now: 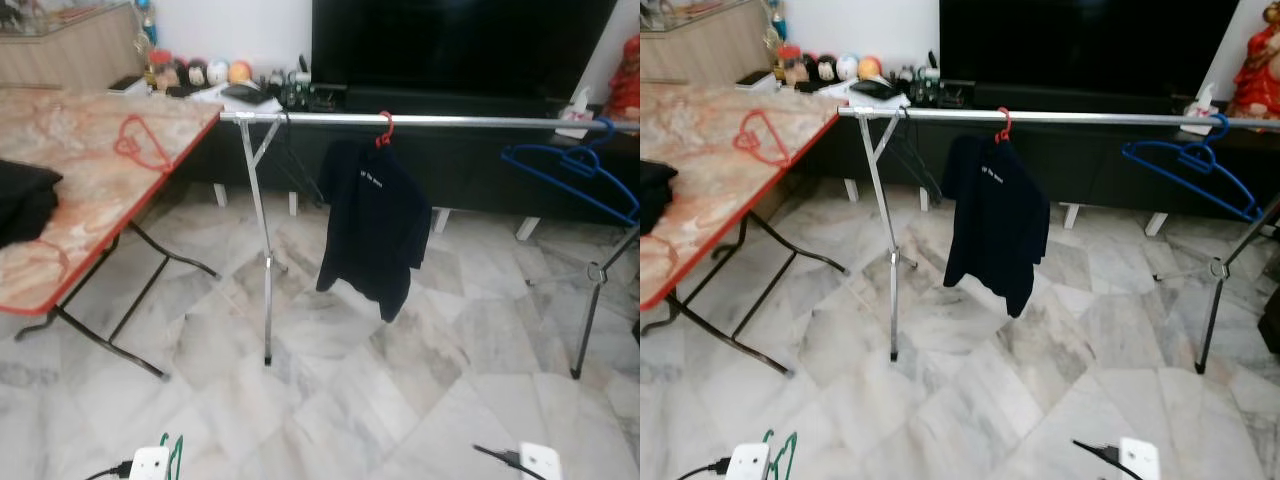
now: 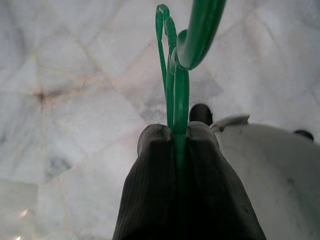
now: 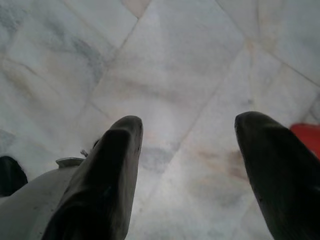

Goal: Hang hanger

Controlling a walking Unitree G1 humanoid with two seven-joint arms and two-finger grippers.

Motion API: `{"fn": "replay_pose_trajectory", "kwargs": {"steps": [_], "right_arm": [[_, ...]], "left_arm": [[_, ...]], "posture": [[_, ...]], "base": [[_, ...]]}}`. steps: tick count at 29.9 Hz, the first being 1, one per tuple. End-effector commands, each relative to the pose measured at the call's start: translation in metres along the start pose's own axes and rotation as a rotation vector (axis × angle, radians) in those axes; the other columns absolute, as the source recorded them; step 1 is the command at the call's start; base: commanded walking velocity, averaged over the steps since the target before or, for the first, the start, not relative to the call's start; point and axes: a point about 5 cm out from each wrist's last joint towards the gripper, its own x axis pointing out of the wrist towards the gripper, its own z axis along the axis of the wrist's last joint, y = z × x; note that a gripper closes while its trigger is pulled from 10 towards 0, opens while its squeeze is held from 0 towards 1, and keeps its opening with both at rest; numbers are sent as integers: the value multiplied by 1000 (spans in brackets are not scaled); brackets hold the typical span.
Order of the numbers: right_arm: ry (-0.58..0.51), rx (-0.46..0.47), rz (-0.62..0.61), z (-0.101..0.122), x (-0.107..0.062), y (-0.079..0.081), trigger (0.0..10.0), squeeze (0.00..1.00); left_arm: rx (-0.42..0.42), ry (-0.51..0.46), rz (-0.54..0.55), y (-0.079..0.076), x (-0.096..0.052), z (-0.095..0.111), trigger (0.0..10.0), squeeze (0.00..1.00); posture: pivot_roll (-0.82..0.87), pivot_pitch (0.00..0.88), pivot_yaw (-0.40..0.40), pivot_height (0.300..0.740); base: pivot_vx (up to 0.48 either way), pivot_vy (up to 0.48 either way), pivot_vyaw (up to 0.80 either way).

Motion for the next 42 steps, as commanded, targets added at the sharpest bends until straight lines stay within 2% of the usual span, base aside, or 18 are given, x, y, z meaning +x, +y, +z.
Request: {"fn": "replay_pose_trajectory", "kwargs": {"steps": [1, 3, 8, 12, 15, 26, 34, 36, 42], "right_arm": [[-2, -1, -21, 1, 0, -4, 10000, 0], [-1, -1, -22, 1, 0, -4, 10000, 0], [8, 29, -60, -2, -2, -22, 10000, 0], [15, 29, -94, -5, -6, -44, 10000, 0], [13, 40, -93, -6, -6, -48, 10000, 0], [24, 42, -82, -16, -6, -42, 10000, 0], [16, 44, -67, -17, -5, -34, 10000, 0], [10, 41, -59, -16, -5, -30, 10000, 0], [7, 33, -48, -16, -4, -25, 10000, 0]], "left_arm": [[38, -13, -10, 0, 1, 4, 10000, 0], [46, -14, -12, 0, 1, 4, 10000, 0], [30, -18, -13, 0, 1, 4, 10000, 0], [32, -22, -18, -2, 1, 7, 10000, 0], [29, -27, -20, -5, 2, 8, 10000, 0], [17, -40, -22, -8, 2, 12, 10000, 0], [-13, -64, 2, -5, 3, 16, 10000, 0], [-53, -80, -1, -1, 2, 17, 10000, 0], [-48, -75, 9, 12, -1, 11, 10000, 0]], "posture": [[-20, 0, -7, 740], [-19, 0, -6, 740], [-20, 0, -5, 740], [-23, 0, -3, 740], [-21, 0, -5, 740], [-19, 0, -9, 740], [-17, 0, -11, 740], [-17, 0, -9, 740], [-13, 0, -11, 740]], "base": [[0, -300, 0], [0, -300, 0], [0, -302, 0], [0, -301, 0], [0, -303, -563], [0, -295, -692], [0, 0, 0], [0, 0, 0], [0, 0, 0]]}}
